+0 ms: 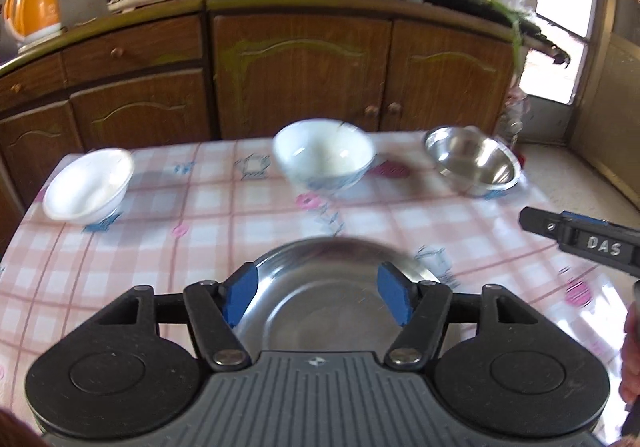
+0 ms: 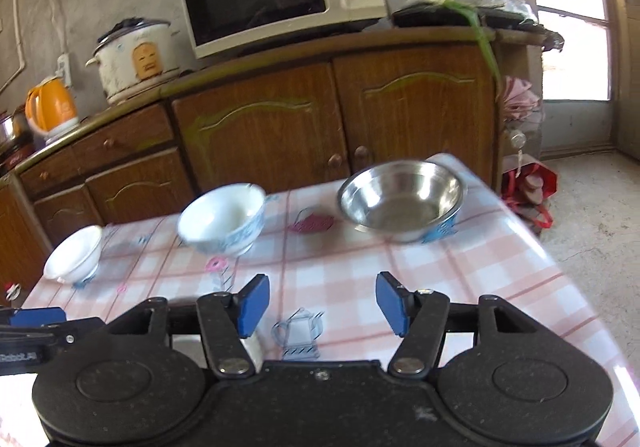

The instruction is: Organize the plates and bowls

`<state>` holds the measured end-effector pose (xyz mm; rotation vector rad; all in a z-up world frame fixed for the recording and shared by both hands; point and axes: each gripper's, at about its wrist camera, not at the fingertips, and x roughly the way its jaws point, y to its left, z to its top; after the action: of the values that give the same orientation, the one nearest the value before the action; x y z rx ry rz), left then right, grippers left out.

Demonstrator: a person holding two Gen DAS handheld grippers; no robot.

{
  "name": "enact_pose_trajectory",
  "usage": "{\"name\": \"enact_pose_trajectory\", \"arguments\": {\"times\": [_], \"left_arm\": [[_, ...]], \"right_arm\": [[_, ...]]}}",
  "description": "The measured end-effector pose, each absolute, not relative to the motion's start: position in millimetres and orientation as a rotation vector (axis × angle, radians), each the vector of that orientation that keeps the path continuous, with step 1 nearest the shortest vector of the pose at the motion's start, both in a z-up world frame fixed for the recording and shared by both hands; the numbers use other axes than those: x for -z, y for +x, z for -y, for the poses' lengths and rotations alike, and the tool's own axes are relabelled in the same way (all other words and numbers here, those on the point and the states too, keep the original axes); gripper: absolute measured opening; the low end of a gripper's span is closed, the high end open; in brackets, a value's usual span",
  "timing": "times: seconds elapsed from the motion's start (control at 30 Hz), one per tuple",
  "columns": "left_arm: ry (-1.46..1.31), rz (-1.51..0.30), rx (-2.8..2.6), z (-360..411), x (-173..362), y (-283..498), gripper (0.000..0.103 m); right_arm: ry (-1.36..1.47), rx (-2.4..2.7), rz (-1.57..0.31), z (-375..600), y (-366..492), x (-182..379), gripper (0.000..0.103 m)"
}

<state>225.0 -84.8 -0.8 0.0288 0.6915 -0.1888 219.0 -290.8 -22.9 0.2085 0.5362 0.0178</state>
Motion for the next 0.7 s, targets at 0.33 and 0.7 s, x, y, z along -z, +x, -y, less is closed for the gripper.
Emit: {"name": "enact_pose_trajectory", "arguments": {"times": [0.33, 0.7], "left_arm": [[0.058, -0.630, 0.283, 176.0, -12.9, 267.4, 0.081], [0.071, -0.716, 0.241, 224.5, 31.3, 364.8, 0.084]], "right_arm": [[0.201, 0.052, -0.546, 374.3, 259.1, 0.3, 0.074], [0.266, 0.093, -0.593, 436.4, 330.8, 33.9, 0.074]]}}
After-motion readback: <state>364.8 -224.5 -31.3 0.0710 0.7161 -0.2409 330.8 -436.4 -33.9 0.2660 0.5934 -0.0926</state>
